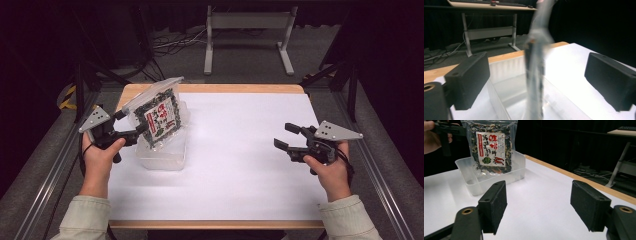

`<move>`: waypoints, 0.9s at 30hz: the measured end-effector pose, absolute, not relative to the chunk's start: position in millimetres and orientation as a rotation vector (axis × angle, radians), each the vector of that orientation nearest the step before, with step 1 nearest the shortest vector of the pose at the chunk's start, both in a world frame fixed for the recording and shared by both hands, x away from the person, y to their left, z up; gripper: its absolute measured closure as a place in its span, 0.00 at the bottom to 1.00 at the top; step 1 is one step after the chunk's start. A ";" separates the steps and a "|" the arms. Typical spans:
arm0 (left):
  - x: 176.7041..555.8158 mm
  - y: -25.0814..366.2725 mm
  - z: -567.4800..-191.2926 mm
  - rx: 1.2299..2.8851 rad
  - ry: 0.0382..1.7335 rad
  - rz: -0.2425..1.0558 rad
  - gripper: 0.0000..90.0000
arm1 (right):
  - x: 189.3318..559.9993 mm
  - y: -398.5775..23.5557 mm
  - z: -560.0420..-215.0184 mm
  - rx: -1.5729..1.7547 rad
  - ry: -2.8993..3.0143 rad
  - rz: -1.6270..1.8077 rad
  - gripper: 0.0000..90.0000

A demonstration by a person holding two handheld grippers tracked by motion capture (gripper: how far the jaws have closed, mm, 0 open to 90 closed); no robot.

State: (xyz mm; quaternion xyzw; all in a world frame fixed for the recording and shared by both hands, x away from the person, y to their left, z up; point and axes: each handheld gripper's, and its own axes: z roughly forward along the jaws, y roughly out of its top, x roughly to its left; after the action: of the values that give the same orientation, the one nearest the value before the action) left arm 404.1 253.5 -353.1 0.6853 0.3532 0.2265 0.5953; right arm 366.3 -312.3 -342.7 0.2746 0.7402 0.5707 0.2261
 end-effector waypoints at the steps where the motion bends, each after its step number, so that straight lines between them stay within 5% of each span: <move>1: 399.5 253.9 -352.1 1.609 0.835 0.541 0.07 | 366.1 -312.9 -343.4 0.762 2.041 1.570 0.33; 11: 353.5 262.1 -353.3 1.671 0.791 0.565 0.07 | 360.8 -320.4 -354.0 0.796 2.049 1.534 0.31; 27: 332.1 268.6 -401.2 1.729 0.849 0.508 0.08 | 342.7 -341.9 -397.7 0.898 2.085 1.450 0.29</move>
State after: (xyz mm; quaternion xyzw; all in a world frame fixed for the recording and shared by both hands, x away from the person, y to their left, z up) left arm 332.1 268.6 -401.2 0.7286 0.3578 0.2142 0.5435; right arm 342.7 -341.9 -397.7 0.3250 0.7547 0.5249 0.2221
